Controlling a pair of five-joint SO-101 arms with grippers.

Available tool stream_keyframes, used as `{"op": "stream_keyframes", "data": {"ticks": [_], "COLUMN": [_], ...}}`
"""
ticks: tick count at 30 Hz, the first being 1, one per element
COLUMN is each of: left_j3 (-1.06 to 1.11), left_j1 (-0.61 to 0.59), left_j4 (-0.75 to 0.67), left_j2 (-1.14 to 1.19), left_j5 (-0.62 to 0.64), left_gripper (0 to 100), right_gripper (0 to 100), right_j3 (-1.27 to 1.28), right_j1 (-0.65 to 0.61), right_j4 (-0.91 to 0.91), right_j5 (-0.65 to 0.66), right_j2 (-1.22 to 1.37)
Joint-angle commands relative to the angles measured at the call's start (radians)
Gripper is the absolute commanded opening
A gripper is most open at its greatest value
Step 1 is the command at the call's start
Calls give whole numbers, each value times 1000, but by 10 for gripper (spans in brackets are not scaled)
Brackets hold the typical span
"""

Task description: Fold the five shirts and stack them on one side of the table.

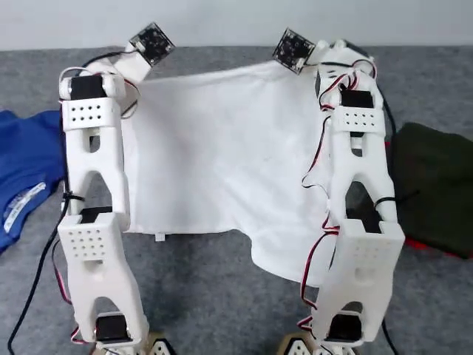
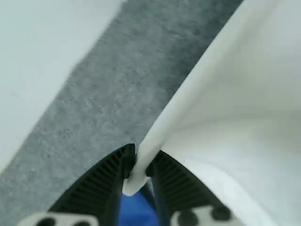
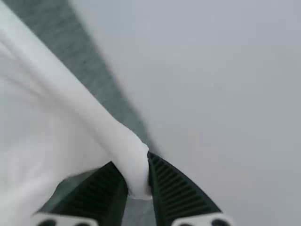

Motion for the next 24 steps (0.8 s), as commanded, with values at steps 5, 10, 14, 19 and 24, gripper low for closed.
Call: {"op": "stream_keyframes", "data": {"ticks": [5, 10, 14, 19, 24], "left_j3": [-127, -193, -157, -77, 125], "left_j1": [44, 63, 43, 29, 32], "left_j4": [183, 382, 407, 408, 408], "left_j2": [-18, -15, -20, -32, -150], "left_j5": [-3, -37, -52, -52, -57], "left_gripper": [13, 13, 13, 13, 13], "right_gripper": [10, 10, 10, 10, 13], "right_j3": [-40, -40, -40, -40, -38], "right_j1": [19, 24, 22, 24, 24], "right_j4": [341, 645, 865, 1075, 1254], "right_j5": [32, 32, 32, 31, 15], "right_j2": [-145, -254, -315, -357, -383]}}
